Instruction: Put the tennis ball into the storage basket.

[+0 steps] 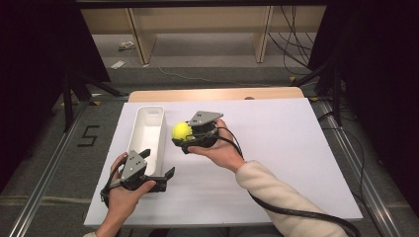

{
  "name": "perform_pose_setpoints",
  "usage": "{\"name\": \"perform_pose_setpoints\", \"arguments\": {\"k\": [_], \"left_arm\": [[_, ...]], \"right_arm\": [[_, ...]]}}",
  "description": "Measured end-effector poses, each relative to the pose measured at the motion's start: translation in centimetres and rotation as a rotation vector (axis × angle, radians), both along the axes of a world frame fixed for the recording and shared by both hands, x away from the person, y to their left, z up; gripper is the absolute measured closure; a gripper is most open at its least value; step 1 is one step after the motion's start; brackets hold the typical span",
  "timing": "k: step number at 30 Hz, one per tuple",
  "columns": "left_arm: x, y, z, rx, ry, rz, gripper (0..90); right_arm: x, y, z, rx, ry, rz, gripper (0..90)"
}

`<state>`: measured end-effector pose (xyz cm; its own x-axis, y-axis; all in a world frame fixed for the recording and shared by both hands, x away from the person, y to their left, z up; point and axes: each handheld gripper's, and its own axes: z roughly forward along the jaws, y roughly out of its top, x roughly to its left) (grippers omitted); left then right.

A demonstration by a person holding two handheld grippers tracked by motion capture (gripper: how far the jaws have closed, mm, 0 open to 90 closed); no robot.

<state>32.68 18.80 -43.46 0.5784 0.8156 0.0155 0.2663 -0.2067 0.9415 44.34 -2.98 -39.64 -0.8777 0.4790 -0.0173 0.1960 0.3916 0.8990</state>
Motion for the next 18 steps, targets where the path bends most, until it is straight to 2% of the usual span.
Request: {"name": "perform_pose_setpoints", "arguments": {"k": [18], "left_arm": [[0.01, -0.04, -0.02, 0.001, 0.001, 0.002, 0.0]], "right_arm": [[0.28, 0.46, 0.16, 0.001, 0.0, 0.005, 26.2]]}}
